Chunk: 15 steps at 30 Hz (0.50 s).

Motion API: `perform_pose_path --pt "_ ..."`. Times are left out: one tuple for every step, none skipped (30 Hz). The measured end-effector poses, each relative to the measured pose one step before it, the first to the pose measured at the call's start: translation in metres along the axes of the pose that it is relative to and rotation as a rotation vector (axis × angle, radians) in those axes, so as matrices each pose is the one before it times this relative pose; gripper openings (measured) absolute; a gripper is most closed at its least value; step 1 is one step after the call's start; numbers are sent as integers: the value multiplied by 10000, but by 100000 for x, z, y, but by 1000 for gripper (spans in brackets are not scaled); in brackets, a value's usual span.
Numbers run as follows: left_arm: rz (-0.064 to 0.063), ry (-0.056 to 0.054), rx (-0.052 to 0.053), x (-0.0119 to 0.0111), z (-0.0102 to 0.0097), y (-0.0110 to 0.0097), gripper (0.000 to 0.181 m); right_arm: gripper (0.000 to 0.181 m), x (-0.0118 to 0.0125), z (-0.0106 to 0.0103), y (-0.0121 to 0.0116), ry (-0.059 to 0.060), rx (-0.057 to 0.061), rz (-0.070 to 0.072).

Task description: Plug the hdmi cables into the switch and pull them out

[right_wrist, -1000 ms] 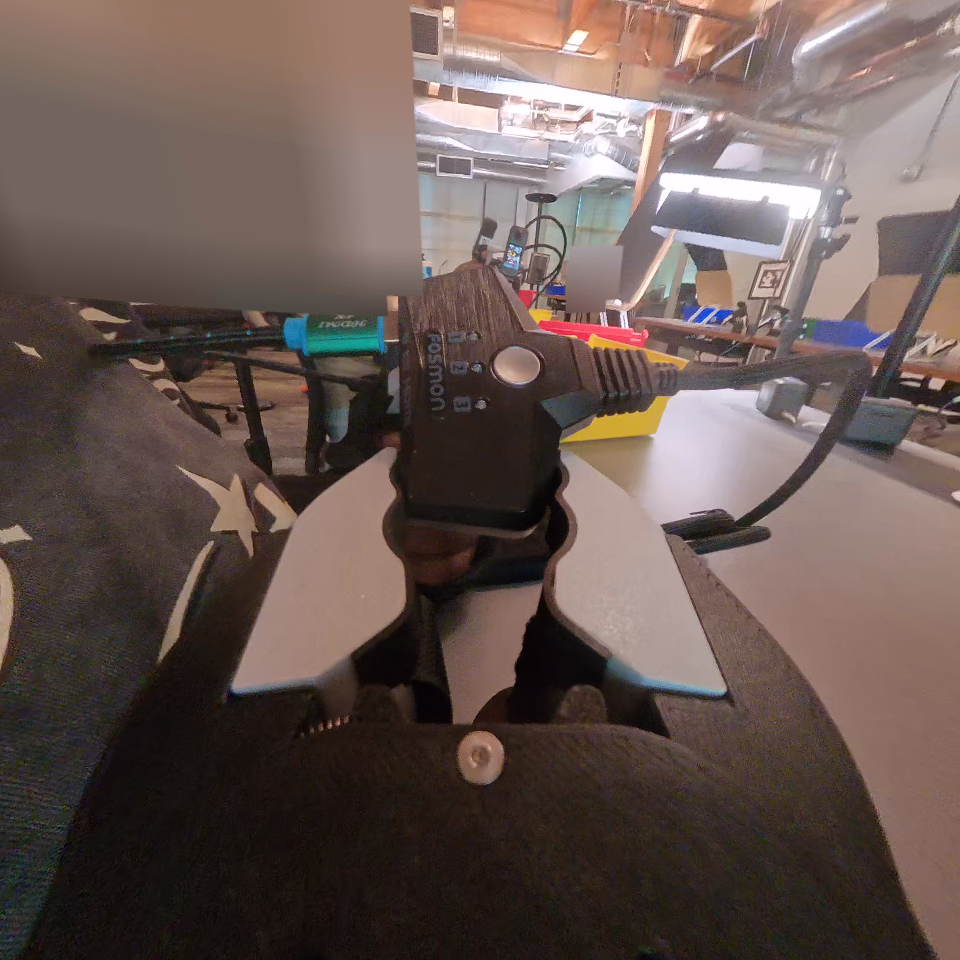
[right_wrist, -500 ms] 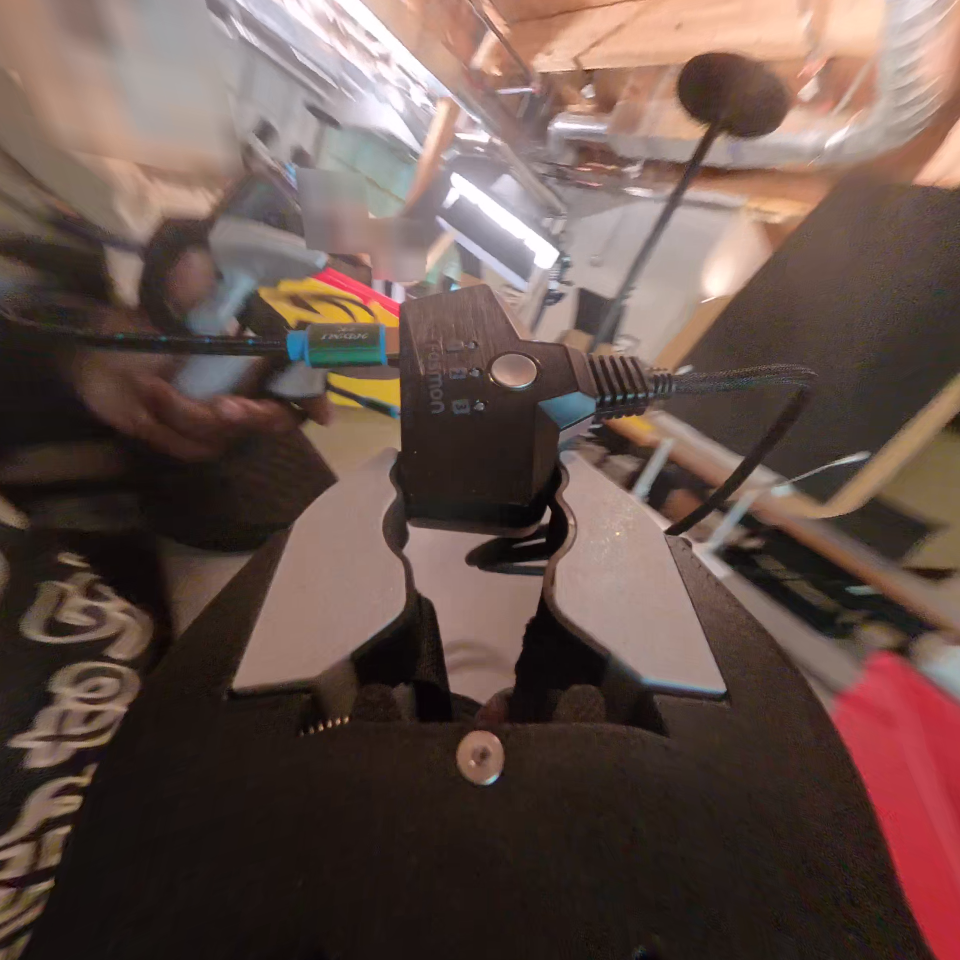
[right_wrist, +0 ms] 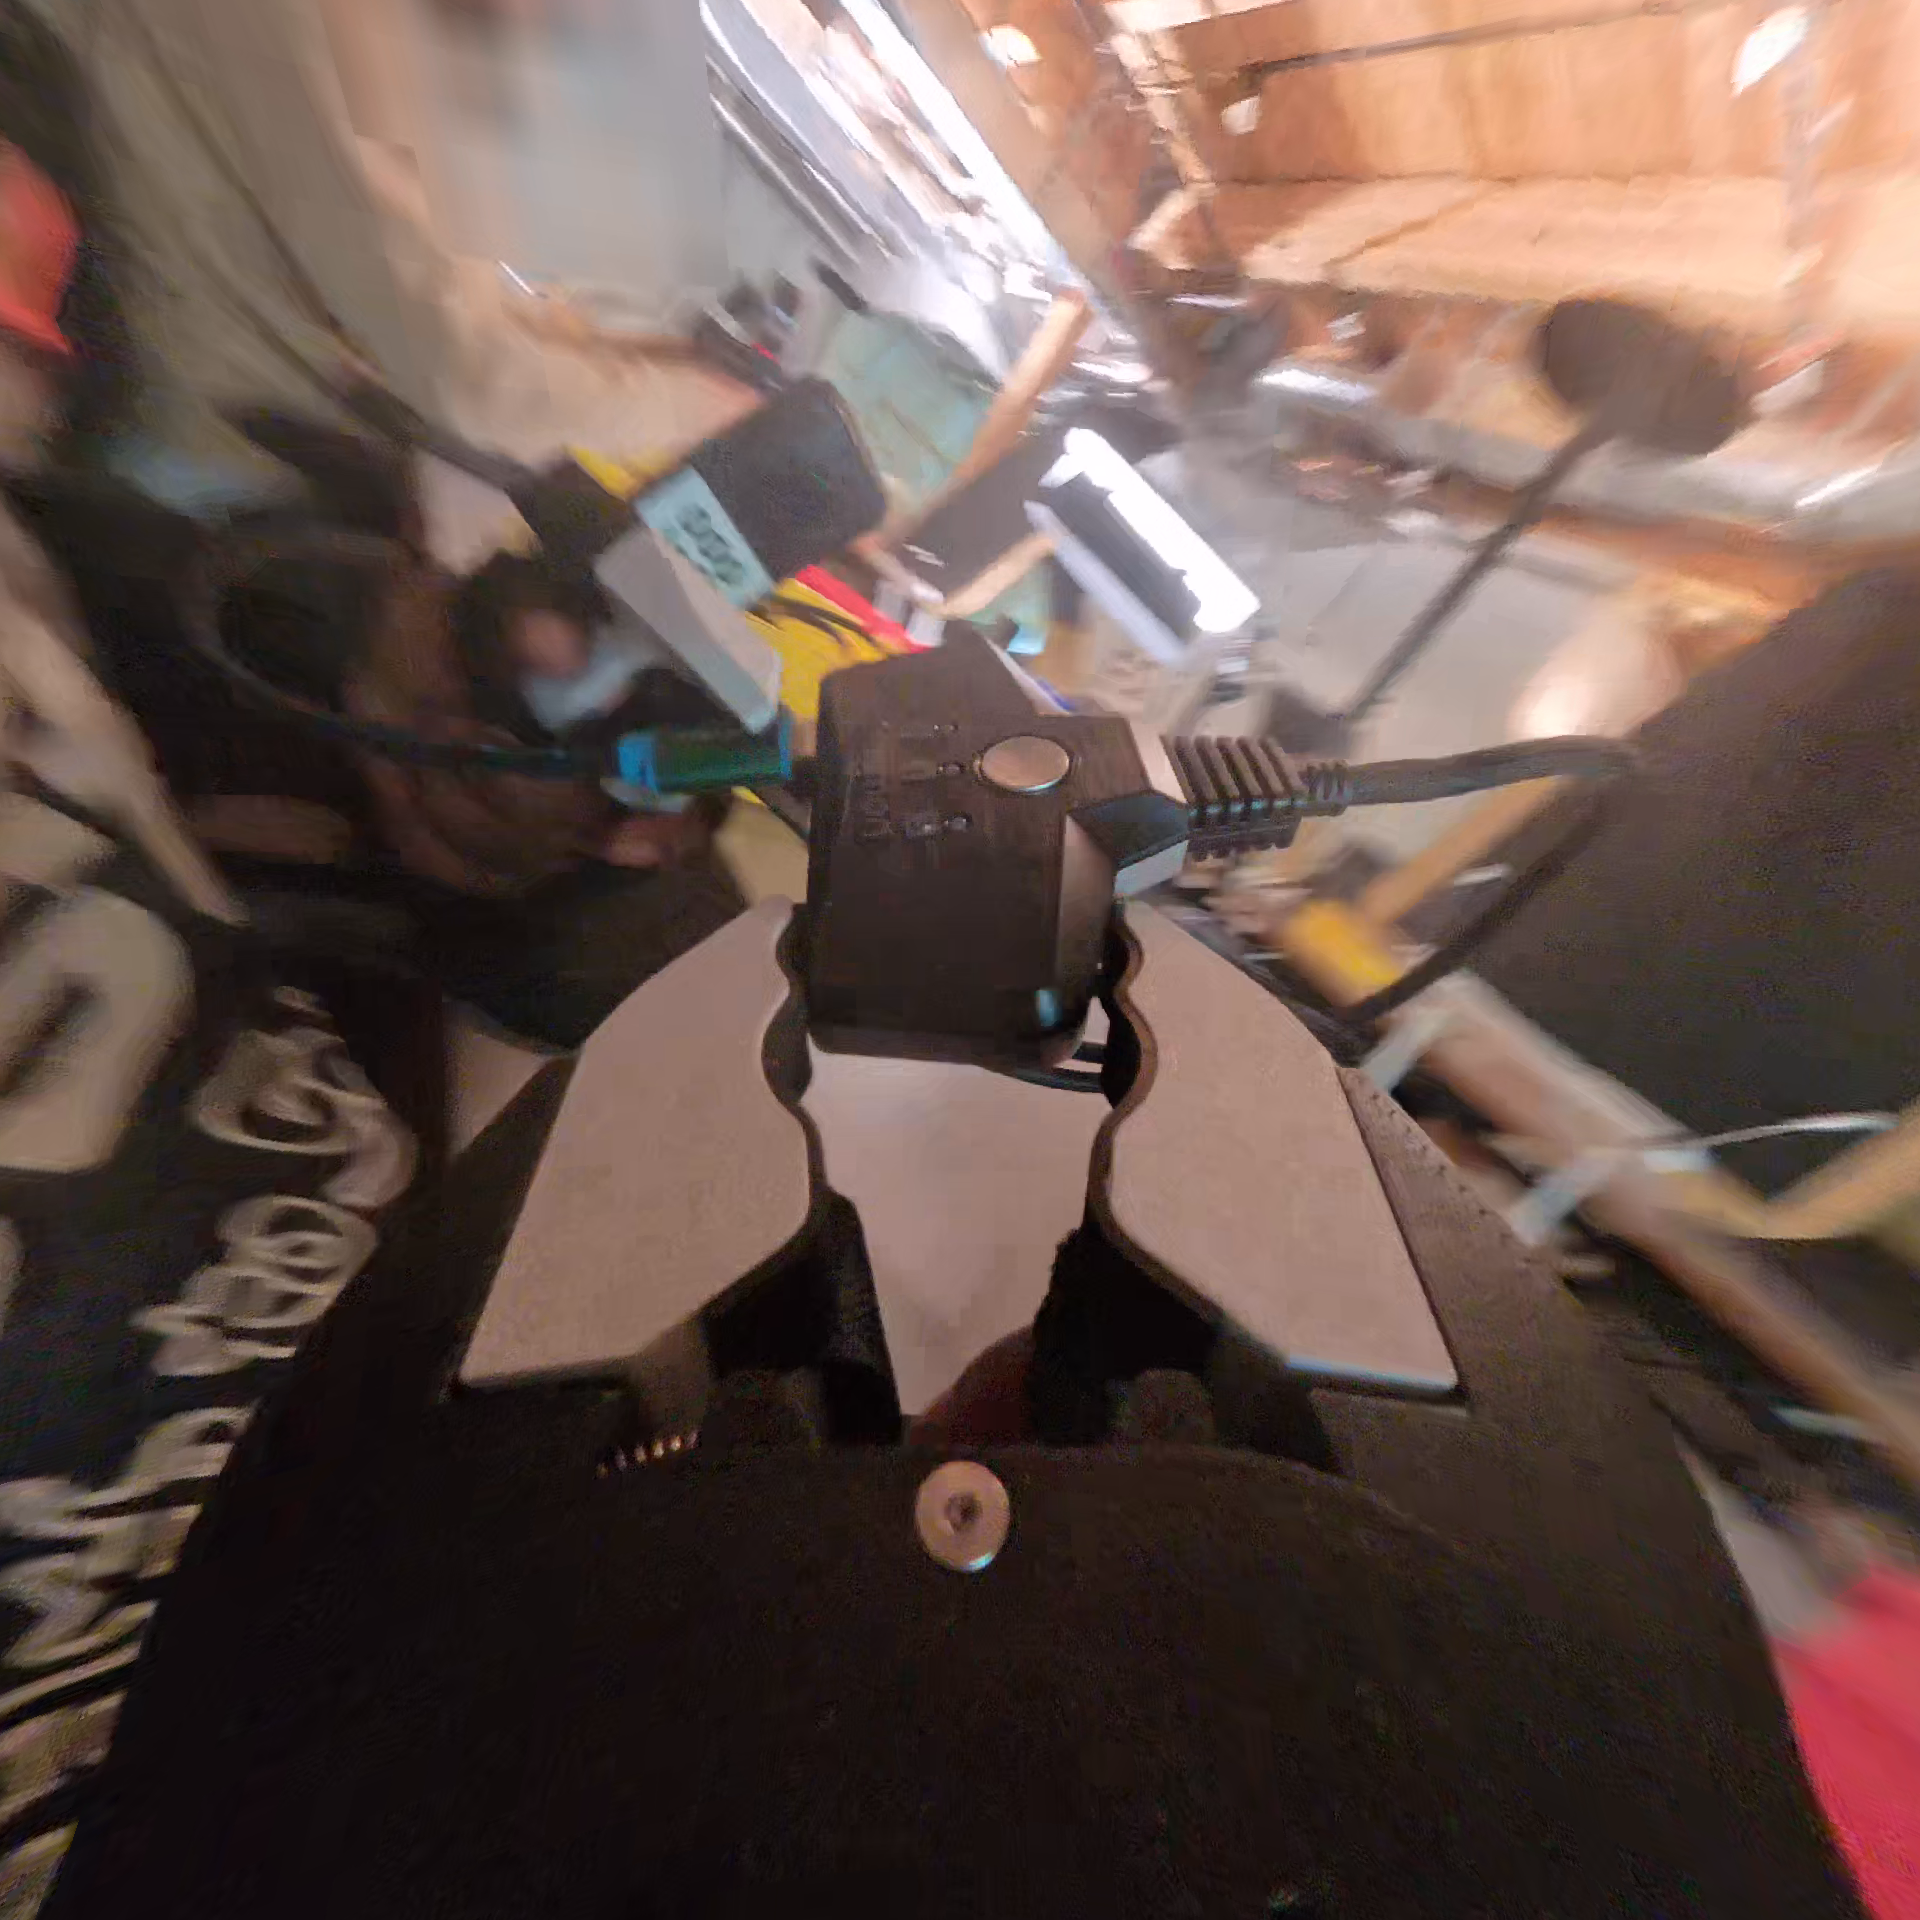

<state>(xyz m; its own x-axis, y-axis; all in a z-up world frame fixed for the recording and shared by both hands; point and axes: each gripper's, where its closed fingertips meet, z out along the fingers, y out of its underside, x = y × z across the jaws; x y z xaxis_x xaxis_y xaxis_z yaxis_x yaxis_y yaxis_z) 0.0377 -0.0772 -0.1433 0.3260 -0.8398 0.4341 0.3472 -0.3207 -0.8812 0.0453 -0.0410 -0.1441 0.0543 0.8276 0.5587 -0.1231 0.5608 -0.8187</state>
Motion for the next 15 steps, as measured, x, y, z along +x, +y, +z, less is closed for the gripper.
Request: perform_pose_path --pt "163 -63 -73 137 -110 9 12 56 -422 -51 -147 -932 145 1469" --pt "43 -177 -60 -170 -183 -9 13 67 -616 -8 -38 -1131 37 1645" --pt "21 -177 -103 -312 -229 95 13 78 -630 -21 -69 -1149 11 1782" --pt "-41 -99 -80 -272 -252 114 13 88 -619 -111 -253 -1114 148 1701" --pt "-93 49 -47 -47 -152 91 13 85 -476 -194 -422 -993 279 1600" --pt "22 137 -96 196 16 132 13 82 -241 -158 -414 -782 331 1492" --pt "151 53 -185 183 177 224 13 79 -131 -106 -342 -629 357 1147" --pt "168 -30 -265 97 267 331 13 76 691 -87 -142 24 280 926" --pt "122 -22 -264 59 300 357 13 71 1013 -10 73 337 91 598" --pt "51 0 -236 32 291 335 13 65 431 91 129 103 -1 205" --pt "7 -16 -237 -26 275 328 13 51 194 125 -41 119 63 78" --pt "28 -23 -220 -28 262 272 13 37 99 163 38 166 8 -100" --pt "38 -13 -141 21 173 146 13 27 212 58 190 275 -76 -223" --pt "-3 -60 -21 -34 30 -21 13 26 -76 -115 -76 17 71 -216" --pt "-68 -166 64 -196 16 -105 13 25 50 -89 -190 53 164 -39"
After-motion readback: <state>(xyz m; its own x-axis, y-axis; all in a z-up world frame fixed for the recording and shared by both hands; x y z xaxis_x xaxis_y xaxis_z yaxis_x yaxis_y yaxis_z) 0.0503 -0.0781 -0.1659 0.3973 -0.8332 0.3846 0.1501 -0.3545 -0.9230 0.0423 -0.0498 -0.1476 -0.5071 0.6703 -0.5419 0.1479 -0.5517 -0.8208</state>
